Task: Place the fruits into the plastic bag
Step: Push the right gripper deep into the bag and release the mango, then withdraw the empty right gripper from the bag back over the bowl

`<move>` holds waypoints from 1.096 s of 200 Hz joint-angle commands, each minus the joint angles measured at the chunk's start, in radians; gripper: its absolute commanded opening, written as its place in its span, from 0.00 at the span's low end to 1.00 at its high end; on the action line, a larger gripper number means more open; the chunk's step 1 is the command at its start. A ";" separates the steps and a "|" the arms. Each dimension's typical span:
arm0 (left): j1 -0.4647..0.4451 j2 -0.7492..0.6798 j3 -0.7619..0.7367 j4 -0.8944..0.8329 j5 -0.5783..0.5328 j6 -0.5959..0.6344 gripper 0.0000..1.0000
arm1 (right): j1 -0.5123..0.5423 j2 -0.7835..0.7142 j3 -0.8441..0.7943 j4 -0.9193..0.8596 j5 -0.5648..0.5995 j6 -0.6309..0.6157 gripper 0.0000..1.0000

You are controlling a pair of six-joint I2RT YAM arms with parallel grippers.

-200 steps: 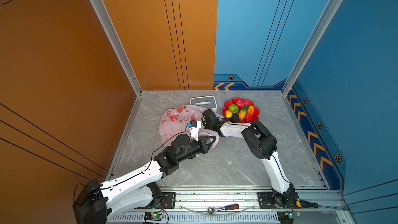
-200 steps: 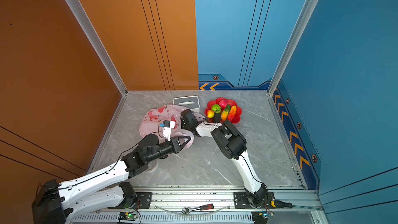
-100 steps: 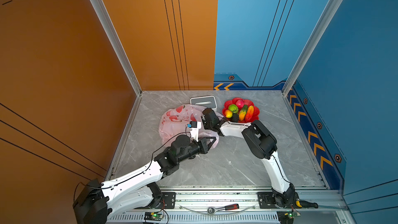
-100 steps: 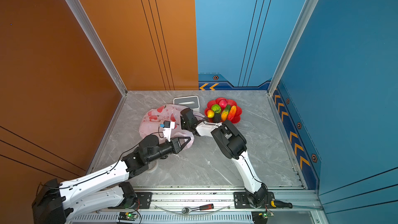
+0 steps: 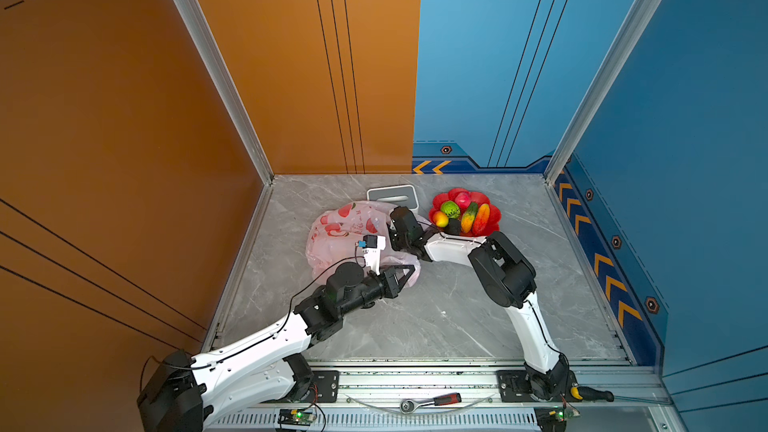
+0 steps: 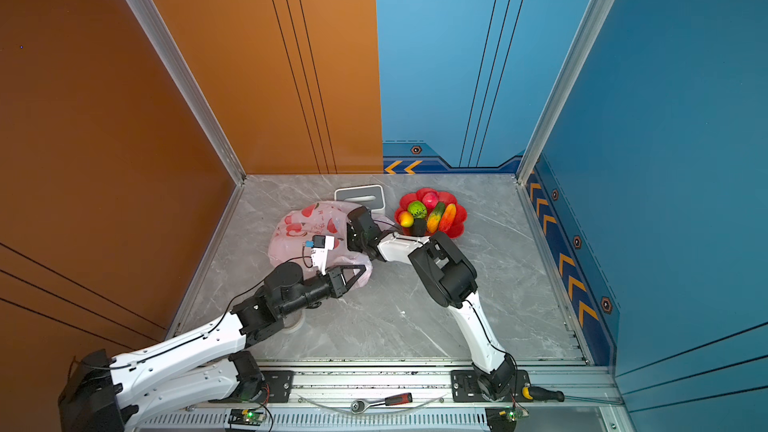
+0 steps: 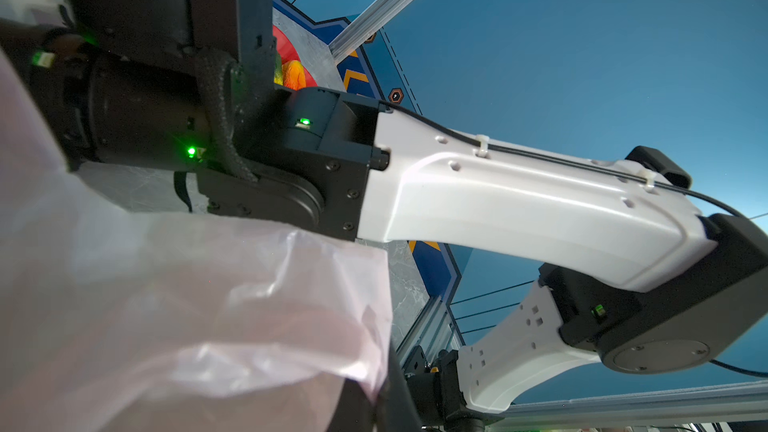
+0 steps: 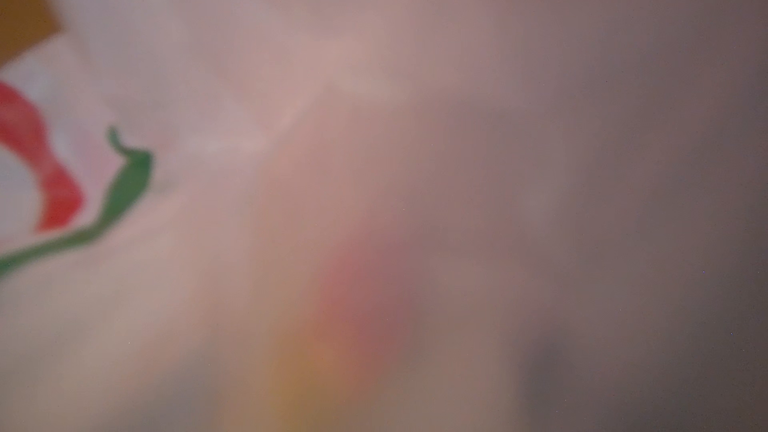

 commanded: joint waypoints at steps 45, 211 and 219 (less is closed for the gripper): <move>0.034 -0.100 -0.017 -0.067 -0.033 0.001 0.00 | 0.017 -0.147 -0.034 -0.328 0.049 -0.187 1.00; 0.061 -0.168 -0.041 -0.174 -0.063 -0.004 0.00 | -0.007 -0.572 -0.211 -0.676 0.213 -0.442 1.00; 0.062 -0.167 -0.041 -0.174 -0.063 -0.003 0.00 | -0.010 -0.602 -0.222 -0.684 0.225 -0.450 1.00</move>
